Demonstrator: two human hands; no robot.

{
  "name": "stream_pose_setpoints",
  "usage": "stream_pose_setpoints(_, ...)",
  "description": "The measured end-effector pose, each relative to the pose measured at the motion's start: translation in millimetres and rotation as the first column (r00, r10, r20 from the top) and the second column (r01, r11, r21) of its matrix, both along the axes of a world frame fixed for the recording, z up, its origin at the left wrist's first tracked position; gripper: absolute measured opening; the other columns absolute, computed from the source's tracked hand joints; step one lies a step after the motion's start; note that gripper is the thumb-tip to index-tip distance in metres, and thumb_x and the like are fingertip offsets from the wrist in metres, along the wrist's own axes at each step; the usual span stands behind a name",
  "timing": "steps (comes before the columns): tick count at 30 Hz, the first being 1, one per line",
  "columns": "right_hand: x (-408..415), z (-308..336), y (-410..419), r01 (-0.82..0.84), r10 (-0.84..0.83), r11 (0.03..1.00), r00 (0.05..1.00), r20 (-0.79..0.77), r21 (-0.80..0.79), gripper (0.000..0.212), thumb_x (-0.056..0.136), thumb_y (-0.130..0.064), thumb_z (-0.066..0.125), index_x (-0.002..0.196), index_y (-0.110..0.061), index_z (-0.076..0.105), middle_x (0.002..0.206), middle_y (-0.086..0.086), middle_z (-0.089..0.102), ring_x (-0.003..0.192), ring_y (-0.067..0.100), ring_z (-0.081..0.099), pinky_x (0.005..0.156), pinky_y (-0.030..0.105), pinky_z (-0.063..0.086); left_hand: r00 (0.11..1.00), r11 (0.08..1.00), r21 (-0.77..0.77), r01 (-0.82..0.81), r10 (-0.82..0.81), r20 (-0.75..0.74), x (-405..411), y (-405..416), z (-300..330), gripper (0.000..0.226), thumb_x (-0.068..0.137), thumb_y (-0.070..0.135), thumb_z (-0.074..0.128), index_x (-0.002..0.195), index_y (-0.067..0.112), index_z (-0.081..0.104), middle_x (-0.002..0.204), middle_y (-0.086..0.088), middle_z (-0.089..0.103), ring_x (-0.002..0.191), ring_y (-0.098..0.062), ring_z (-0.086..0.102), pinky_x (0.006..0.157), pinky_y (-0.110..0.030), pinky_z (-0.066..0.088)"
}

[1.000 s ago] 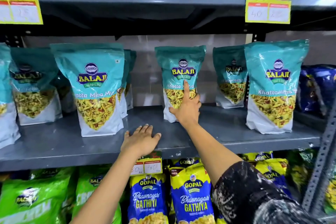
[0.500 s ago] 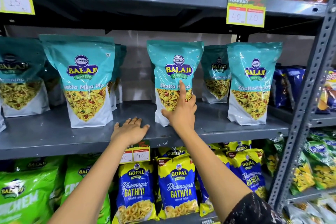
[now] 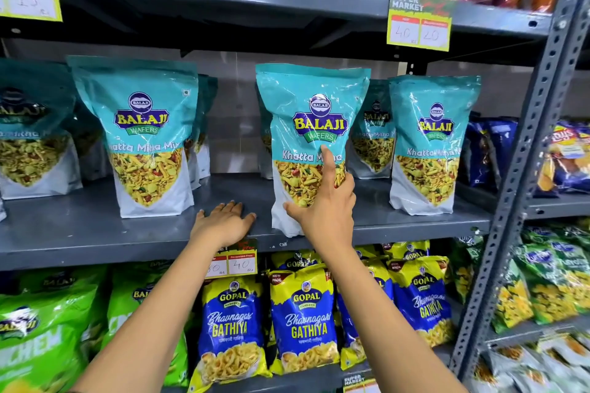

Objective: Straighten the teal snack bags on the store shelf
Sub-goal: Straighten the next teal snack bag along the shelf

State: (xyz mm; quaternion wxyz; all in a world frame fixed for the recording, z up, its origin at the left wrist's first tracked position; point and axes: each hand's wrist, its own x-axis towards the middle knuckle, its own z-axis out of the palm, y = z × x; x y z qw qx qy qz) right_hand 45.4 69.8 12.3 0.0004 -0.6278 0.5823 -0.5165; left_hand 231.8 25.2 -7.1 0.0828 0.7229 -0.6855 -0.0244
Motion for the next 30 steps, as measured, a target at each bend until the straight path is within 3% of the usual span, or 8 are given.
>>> stream_pose_setpoints(4,3,-4,4,0.024,-0.024,0.999,1.0,0.004,-0.038,0.114,0.068,-0.038,0.081,0.144,-0.051,-0.003,0.148,0.021,0.021,0.127,0.045,0.034,0.091,0.06,0.046,1.0,1.0,-0.019,0.002,-0.003,-0.014,1,-2,-2,0.066,0.096,0.059,0.02,0.151,0.023,0.021,0.163,0.003,0.013,0.149,-0.018,0.012,0.118,-0.052,0.01)
stream_pose_setpoints(9,17,-22,11,0.085,-0.088,0.995,0.994,-0.062,-0.062,0.106,0.079,-0.041,0.073,0.147,-0.049,-0.007,0.157,0.023,0.001,0.143,0.043,0.014,0.099,0.067,0.037,1.0,1.0,-0.022,0.007,-0.007,-0.013,1,-2,-2,0.066,0.096,0.059,0.02,0.152,0.024,0.02,0.163,0.004,0.012,0.149,-0.018,0.011,0.117,-0.052,0.01)
stream_pose_setpoints(17,26,-35,-1,0.185,-0.187,0.982,0.976,-0.109,-0.031,0.105,0.078,-0.047,0.072,0.149,-0.047,-0.005,0.156,0.028,0.006,0.136,0.049,0.026,0.09,0.065,0.046,1.0,1.0,-0.028,-0.001,0.001,-0.006,0,-2,-2,0.065,0.096,0.058,0.02,0.151,0.024,0.021,0.163,0.005,0.012,0.149,-0.018,0.011,0.117,-0.053,0.01)
stream_pose_setpoints(30,26,-28,-32,0.169,-0.162,0.985,0.978,-0.134,0.042,0.101,0.082,-0.048,0.068,0.147,-0.047,-0.009,0.155,0.028,0.003,0.137,0.048,0.022,0.095,0.065,0.043,1.0,1.0,-0.003,-0.005,0.005,0.015,1,-5,-2,0.067,0.095,0.059,0.017,0.153,0.025,0.015,0.163,0.005,0.008,0.15,-0.017,0.008,0.119,-0.052,0.008)
